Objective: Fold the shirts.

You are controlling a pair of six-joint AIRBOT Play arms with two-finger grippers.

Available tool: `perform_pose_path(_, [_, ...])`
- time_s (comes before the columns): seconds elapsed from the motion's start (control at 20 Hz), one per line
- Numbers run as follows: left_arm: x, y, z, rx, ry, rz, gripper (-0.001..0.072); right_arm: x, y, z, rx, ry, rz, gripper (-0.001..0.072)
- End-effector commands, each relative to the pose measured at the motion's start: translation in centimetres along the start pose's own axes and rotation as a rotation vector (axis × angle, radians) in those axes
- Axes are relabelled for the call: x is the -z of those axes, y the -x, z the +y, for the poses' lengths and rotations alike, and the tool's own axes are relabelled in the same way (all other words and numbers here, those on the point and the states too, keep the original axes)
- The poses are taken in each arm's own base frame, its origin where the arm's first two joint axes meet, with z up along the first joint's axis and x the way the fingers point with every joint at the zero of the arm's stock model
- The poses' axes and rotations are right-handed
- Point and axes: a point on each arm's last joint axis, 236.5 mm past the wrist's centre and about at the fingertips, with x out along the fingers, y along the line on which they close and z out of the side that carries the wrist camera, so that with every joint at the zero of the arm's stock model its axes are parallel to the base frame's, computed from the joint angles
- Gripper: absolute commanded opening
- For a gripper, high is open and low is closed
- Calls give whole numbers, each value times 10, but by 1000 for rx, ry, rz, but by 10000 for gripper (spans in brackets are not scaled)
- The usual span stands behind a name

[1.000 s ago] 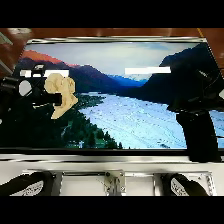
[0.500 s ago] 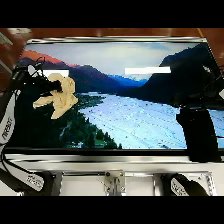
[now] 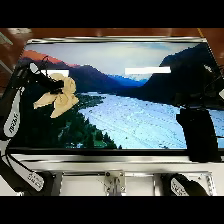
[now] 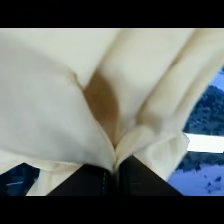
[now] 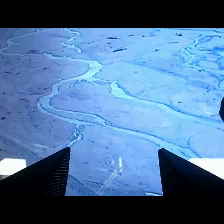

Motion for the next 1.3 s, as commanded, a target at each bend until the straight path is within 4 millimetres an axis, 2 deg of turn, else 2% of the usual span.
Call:
perform_pose_path(0.0, [27, 54, -52, 35, -269, 37, 33, -3, 2, -8, 36, 22, -11, 671])
perform_pose_path(0.15, [50, 118, -131, 94, -441, -52, 34, -3, 15, 2, 10, 29, 13, 670])
perform_pose_path(0.25, [86, 150, -184, 168, -539, -57, 33, 1, 28, 7, 3, 49, 50, 670])
perform_pose_path(0.35, [123, 167, -230, 229, -605, -42, 33, 10, 41, 7, 15, 87, 102, 671])
perform_pose_path(0.4, [142, 170, -254, 261, -642, -30, 33, 16, 47, 4, 31, 99, 132, 671])
perform_pose_path(0.5, [185, 164, -295, 300, -724, 22, 34, 29, 53, -4, 66, 109, 193, 671])
perform_pose_path(0.55, [203, 157, -313, 314, -754, 44, 34, 36, 55, -7, 78, 109, 225, 671])
perform_pose_path(0.7, [247, 121, -370, 366, -791, 57, 41, 36, 55, -8, 85, 107, 225, 671])
perform_pose_path(0.75, [254, 107, -386, 382, -787, 50, 185, 35, 55, -9, 87, 106, 221, 670])
perform_pose_path(0.8, [258, 92, -398, 390, -750, 49, 524, 33, 55, -11, 95, 105, 214, 671])
perform_pose_path(0.85, [258, 80, -400, 381, -702, 65, 694, 31, 55, -11, 97, 105, 205, 671])
perform_pose_path(0.9, [253, 73, -390, 353, -691, 83, 697, 29, 54, -11, 98, 106, 196, 671])
perform_pose_path(0.95, [241, 69, -370, 301, -679, 98, 696, 27, 54, -13, 106, 107, 190, 670])
perform_pose_path(1.0, [223, 71, -343, 237, -655, 107, 696, 27, 52, -15, 114, 107, 187, 668])
perform_pose_path(1.1, [186, 89, -282, 146, -611, 128, 697, 33, 45, -29, 160, 95, 205, 640])
perform_pose_path(1.25, [144, 126, -193, 95, -445, 117, 697, 66, 19, -35, 101, 28, 287, 642])
